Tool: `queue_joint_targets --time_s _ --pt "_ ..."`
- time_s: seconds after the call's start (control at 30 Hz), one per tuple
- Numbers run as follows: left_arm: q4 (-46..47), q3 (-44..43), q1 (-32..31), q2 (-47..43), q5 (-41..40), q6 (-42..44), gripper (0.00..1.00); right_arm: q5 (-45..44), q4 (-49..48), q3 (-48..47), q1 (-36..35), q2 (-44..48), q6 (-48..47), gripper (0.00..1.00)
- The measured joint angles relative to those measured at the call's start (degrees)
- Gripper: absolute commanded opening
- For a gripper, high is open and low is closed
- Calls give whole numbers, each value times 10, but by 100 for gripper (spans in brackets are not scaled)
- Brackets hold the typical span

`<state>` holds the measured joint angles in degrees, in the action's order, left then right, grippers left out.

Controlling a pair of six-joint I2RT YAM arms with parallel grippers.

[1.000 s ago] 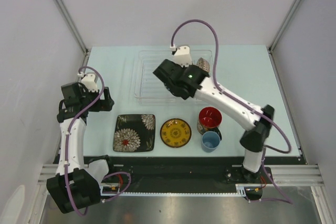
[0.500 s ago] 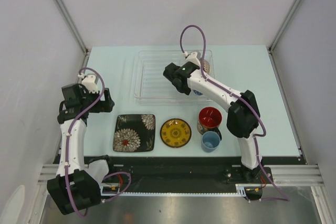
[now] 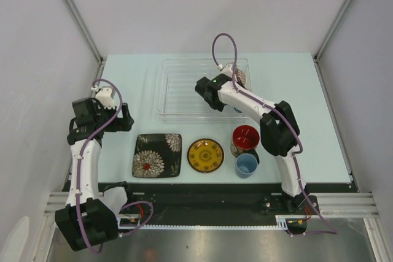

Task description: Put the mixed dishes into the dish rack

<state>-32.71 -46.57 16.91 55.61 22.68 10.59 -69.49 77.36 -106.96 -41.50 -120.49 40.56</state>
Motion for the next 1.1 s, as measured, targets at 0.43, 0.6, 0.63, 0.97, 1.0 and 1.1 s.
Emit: queue_joint_targets --time_s 0.43,0.6,0.63,0.97,1.0,1.1 --pt "0 0 0 0 0 1 97 -11 1 -22 -13 -95 1 55" --pt "0 0 0 2 0 1 97 6 3 -40 -25 -95 -3 78" --pt "0 0 0 3 0 1 97 9 3 -47 -30 -95 -4 79" --pt "-27 -1 13 2 0 57 99 109 -1 -84 -106 -6 -36 85" --pt "-36 -2 19 2 -1 72 100 125 -3 -82 -117 17 -43 86" --pt "-66 -5 42 2 1 135 100 219 -51 -30 -167 141 -73 87"
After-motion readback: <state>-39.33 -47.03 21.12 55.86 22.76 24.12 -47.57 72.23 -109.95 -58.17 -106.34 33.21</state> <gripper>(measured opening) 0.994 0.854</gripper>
